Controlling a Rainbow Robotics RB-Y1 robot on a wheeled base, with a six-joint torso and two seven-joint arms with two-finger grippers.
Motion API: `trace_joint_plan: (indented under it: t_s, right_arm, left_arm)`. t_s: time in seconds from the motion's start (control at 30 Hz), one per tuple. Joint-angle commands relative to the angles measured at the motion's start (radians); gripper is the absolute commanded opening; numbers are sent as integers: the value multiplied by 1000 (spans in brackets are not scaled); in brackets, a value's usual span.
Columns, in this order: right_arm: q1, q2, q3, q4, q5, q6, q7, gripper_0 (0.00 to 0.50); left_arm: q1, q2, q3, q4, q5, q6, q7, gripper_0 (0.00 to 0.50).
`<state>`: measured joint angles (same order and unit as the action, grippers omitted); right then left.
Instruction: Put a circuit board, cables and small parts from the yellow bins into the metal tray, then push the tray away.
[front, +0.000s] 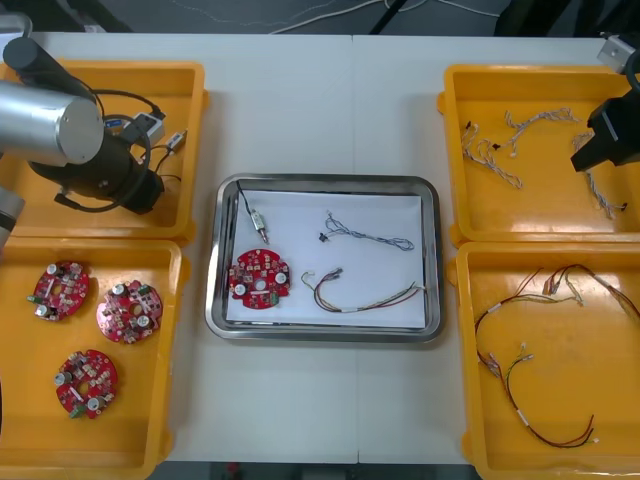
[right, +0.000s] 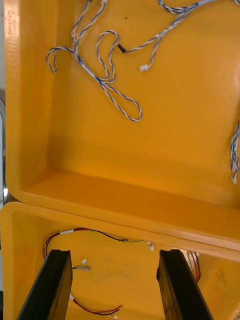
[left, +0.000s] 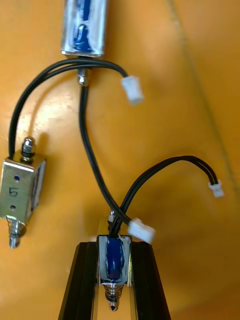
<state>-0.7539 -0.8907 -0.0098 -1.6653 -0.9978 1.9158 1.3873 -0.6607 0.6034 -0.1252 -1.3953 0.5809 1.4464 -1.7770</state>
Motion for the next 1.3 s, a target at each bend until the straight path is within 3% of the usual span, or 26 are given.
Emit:
trace_joint_plan:
  t_s: [0.03,0.37,0.63,1.03,1.3]
  right_arm:
    - [77,-65,-73,-106,1,4,-119,500]
    - [231,-86,-122,-271,2,4,-292,500]
    - [335,-97,-159,-350,-4,4,-355,500]
    - [478,-96,-191,-429,10,4,-381,500]
    - [519,-96,-191,-476,16,4,-393,500]
  left_arm:
    - [-51,10,62,-80,19,71,-61,0]
    - [-69,26,127,-160,39,224,-25,0]
    - [-96,33,170,-199,56,339,13,0]
    - [-108,35,173,-275,88,451,263,0]
    - [-108,35,130,-337,99,473,461,0]
